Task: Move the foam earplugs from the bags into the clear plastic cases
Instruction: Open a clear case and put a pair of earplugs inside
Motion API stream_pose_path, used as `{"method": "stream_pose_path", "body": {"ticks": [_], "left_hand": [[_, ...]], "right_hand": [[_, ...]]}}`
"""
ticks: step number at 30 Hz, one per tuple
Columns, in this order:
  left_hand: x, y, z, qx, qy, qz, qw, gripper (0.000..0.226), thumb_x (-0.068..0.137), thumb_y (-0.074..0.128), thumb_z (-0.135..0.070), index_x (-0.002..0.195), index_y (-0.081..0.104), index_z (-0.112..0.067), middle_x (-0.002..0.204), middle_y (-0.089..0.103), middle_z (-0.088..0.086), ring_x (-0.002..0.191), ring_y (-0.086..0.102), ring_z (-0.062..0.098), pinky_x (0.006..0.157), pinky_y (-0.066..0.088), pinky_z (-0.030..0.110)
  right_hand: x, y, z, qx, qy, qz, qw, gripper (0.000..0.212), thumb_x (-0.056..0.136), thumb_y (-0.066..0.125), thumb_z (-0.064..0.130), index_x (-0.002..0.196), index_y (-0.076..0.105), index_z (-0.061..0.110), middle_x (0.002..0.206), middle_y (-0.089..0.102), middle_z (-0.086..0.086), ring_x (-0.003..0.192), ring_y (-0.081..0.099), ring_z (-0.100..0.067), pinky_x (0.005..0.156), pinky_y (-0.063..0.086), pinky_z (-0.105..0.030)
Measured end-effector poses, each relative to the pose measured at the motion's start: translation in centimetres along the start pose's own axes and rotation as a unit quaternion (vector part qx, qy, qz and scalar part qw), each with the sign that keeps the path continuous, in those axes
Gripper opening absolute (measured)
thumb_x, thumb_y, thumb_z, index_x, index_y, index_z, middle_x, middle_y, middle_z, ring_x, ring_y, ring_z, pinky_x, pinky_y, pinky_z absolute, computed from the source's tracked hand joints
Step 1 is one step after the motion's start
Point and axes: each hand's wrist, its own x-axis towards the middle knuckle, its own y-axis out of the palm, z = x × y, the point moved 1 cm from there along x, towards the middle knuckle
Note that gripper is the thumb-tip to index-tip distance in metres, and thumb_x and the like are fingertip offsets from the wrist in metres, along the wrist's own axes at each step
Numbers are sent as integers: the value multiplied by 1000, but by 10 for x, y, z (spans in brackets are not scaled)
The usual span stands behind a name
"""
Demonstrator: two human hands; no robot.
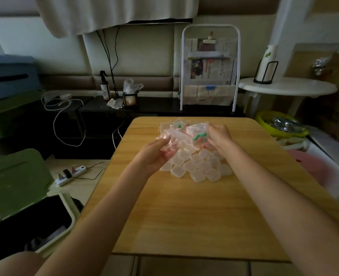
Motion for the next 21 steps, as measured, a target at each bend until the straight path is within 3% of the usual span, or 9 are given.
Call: {"method": "stream_pose_path", "body": {"ticks": [5, 8, 10, 12, 15, 18, 20, 21], "left_hand": [[2, -2, 12, 61, -23, 46, 997, 36, 92, 43, 10, 126, 46, -3, 118, 61, 14, 105, 63, 22, 85, 53, 34], [0, 4, 12, 116, -17, 57, 991, 25, 93, 48, 5, 112, 53, -10, 118, 65, 11, 107, 64, 21, 81, 56, 31], [-1, 7, 11, 167, -10, 72, 983, 25, 93, 51, 1, 114, 54, -12, 117, 66, 9, 106, 65, 20, 81, 57, 33], [-1, 11, 14, 207, -3, 78, 975, 29, 92, 54, -2, 120, 53, -11, 117, 66, 9, 104, 66, 19, 82, 57, 35], [-2, 14, 20, 205, 13, 42, 978, 36, 87, 60, 3, 121, 53, -5, 113, 65, 15, 101, 67, 25, 76, 59, 32], [-2, 13, 27, 245, 53, 6, 968, 35, 82, 66, 2, 114, 54, -2, 107, 65, 17, 93, 69, 28, 78, 58, 33], [-1, 10, 30, 347, 115, -18, 931, 28, 81, 69, -2, 105, 56, -8, 103, 66, 11, 90, 69, 24, 78, 58, 30], [-1, 8, 31, 415, 156, -27, 896, 25, 81, 70, -5, 102, 57, -12, 101, 67, 6, 90, 68, 19, 78, 57, 29]], "right_hand": [[-19, -3, 2, -97, -149, 39, 983, 33, 98, 50, 30, 126, 55, 12, 110, 59, 1, 81, 61, -10, 85, 55, -38], [-37, -4, -9, -71, -124, 183, 973, 32, 96, 52, 37, 114, 62, 13, 94, 63, -5, 89, 61, -21, 75, 53, -30], [-48, -6, -17, -47, -87, 233, 968, 33, 96, 53, 33, 123, 59, 14, 104, 64, -6, 93, 62, -18, 69, 52, -25], [-55, -11, -21, -26, -101, 218, 970, 29, 96, 53, 29, 121, 59, 16, 110, 64, -2, 95, 63, -16, 68, 51, -23], [-57, -19, -24, 29, -127, 177, 976, 10, 94, 58, 20, 95, 68, 18, 85, 67, 1, 75, 64, -9, 59, 49, -17], [-54, -27, -29, 33, -133, 133, 982, 14, 96, 54, 18, 89, 66, 14, 74, 62, 0, 56, 60, -4, 54, 51, -18], [-50, -36, -34, 23, -129, 76, 988, 16, 99, 50, 18, 95, 63, 10, 76, 63, -3, 53, 61, -8, 55, 54, -23], [-48, -43, -37, 27, -119, 47, 991, 16, 99, 49, 18, 97, 62, 10, 78, 64, -5, 54, 62, -10, 54, 54, -24]]}}
